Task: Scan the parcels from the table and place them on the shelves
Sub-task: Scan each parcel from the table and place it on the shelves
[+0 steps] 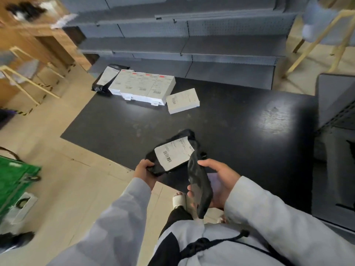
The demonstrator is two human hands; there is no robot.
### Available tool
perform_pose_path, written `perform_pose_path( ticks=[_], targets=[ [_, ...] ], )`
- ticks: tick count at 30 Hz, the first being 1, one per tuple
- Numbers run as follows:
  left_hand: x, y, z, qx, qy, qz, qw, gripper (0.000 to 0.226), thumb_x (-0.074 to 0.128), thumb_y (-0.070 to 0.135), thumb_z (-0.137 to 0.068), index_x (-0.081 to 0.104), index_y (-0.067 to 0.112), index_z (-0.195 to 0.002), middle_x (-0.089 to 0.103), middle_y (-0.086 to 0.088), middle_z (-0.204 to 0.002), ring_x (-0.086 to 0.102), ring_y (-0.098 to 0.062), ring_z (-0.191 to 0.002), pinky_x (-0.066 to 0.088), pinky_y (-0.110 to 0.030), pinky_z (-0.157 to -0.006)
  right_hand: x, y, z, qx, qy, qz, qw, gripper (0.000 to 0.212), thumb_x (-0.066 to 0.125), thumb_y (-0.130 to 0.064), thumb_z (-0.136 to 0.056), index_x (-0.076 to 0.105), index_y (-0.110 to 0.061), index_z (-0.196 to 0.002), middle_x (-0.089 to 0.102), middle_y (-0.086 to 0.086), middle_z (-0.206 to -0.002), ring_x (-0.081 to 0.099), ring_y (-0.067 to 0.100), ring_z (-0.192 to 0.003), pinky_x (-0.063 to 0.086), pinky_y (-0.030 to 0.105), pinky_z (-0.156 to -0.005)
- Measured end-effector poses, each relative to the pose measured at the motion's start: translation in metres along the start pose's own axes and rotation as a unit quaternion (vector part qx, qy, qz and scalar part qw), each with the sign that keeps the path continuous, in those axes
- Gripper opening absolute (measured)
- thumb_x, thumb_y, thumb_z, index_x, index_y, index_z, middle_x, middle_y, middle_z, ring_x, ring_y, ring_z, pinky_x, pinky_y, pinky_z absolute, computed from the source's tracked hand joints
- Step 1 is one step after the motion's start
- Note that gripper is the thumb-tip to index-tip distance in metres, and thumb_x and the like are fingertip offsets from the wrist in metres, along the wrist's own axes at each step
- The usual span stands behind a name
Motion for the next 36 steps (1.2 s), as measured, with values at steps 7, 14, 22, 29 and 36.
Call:
perform_pose_path(
  ticks=[7,14,22,29,36],
  targets=[
    [0.032,0.054,0.016,0.045,-0.070,-0.033,0.996,0.040,0.052,0.001,-0.059,0.050,0.015,-0.096,0.061,-0.014,-0.097,0.060,-0.034,-0.090,0.052,-0.043,-0.075,0.027,-0.012,0.007,-0.008,-0.057,0.048,0.997,0.068,0.078,-0.037,-0.068,0.063,0.003,-0.121,0.063,0.025,-0.107,0.064,0.041,-0.094,0.050,0.057,-0.093],
    [0.077,0.071,0.032,0.074,-0.136,-0.057,0.986,0.039,0.052,0.002,-0.056,0.053,0.011,-0.095,0.066,-0.013,-0.094,0.063,-0.032,-0.080,0.053,-0.038,-0.071,0.027,-0.014,0.013,-0.003,-0.099,0.030,0.995,0.077,0.082,-0.033,-0.061,0.061,0.004,-0.125,0.060,0.026,-0.112,0.061,0.042,-0.098,0.052,0.057,-0.088],
    [0.112,0.040,0.051,0.041,-0.156,-0.075,0.984,0.043,0.051,0.000,-0.059,0.054,0.009,-0.101,0.066,-0.018,-0.103,0.063,-0.037,-0.087,0.053,-0.045,-0.077,0.000,-0.016,0.028,-0.054,-0.076,-0.019,0.995,0.064,0.077,-0.038,-0.067,0.068,0.002,-0.116,0.062,0.025,-0.111,0.062,0.041,-0.099,0.055,0.057,-0.084],
    [0.125,-0.002,0.080,0.018,-0.165,0.011,0.986,0.023,0.043,-0.004,-0.082,0.054,0.012,-0.094,0.066,-0.014,-0.103,0.064,-0.033,-0.089,0.059,-0.036,-0.061,-0.053,-0.026,0.047,-0.165,-0.016,-0.116,0.979,0.084,0.083,-0.033,-0.064,0.056,0.002,-0.135,0.058,0.022,-0.115,0.063,0.042,-0.100,0.054,0.064,-0.087],
    [0.150,-0.015,0.115,0.009,-0.222,-0.009,0.975,0.052,0.060,0.008,-0.076,0.054,0.008,-0.128,0.061,-0.020,-0.128,0.059,-0.040,-0.115,0.051,-0.048,-0.092,-0.069,-0.037,0.071,-0.267,-0.123,-0.226,0.929,0.094,0.100,-0.031,-0.044,0.066,-0.008,-0.129,0.060,0.016,-0.122,0.062,0.043,-0.105,0.050,0.066,-0.090]
  ],
)
Point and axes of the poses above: each hand's wrist, its own z-axis away from the middle knuckle, its own x-axis out of the palm, y = z × x, the point moved 7 cm from there along -z, towards the middle knuckle
